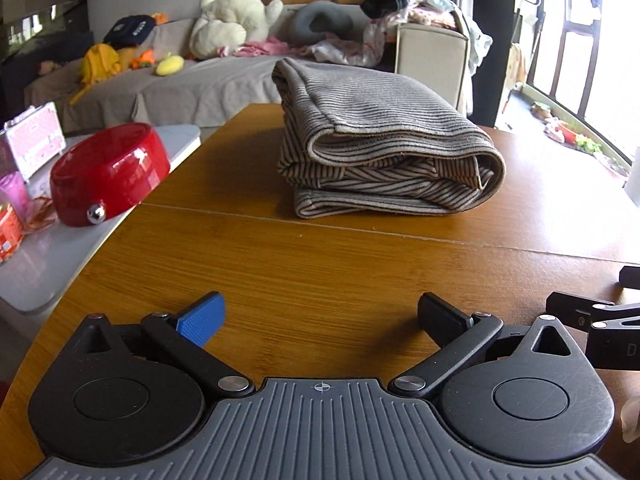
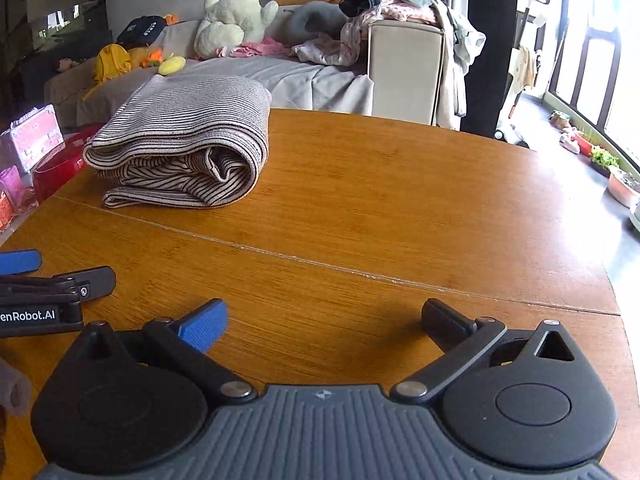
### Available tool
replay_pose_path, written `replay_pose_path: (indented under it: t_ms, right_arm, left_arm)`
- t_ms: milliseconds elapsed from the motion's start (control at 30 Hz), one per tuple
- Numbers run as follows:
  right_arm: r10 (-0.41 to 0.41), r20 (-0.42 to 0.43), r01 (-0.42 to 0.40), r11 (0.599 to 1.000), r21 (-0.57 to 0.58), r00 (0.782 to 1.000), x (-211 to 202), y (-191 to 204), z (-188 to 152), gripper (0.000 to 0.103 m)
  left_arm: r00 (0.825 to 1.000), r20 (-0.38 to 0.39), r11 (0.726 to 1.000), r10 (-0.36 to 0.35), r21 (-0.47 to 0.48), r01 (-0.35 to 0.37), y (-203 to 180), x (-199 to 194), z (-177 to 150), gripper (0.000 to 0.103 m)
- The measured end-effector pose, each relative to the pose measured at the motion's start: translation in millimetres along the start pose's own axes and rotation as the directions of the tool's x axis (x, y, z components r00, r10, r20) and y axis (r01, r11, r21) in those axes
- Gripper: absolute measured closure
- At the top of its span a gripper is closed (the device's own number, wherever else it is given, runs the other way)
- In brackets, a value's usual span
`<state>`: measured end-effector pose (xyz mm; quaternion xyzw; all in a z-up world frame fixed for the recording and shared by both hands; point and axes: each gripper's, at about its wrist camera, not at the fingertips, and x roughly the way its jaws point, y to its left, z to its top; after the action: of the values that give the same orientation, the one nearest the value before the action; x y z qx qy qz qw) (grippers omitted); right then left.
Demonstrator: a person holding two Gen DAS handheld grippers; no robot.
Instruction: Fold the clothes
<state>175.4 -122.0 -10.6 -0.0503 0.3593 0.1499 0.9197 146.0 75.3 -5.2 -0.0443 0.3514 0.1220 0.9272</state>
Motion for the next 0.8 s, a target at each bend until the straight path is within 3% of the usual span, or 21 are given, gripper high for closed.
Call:
replay_pose_path:
  t_ms: [800]
  right_arm:
    - [-0.003, -0.001, 0.003, 1.000, 0.001, 1.000, -1.6, 2.6, 0.2, 0.000]
  left_arm:
    - [1.000, 0.001, 1.000, -0.001, -0.001, 0.001, -0.1, 0.2, 0.2, 0.000]
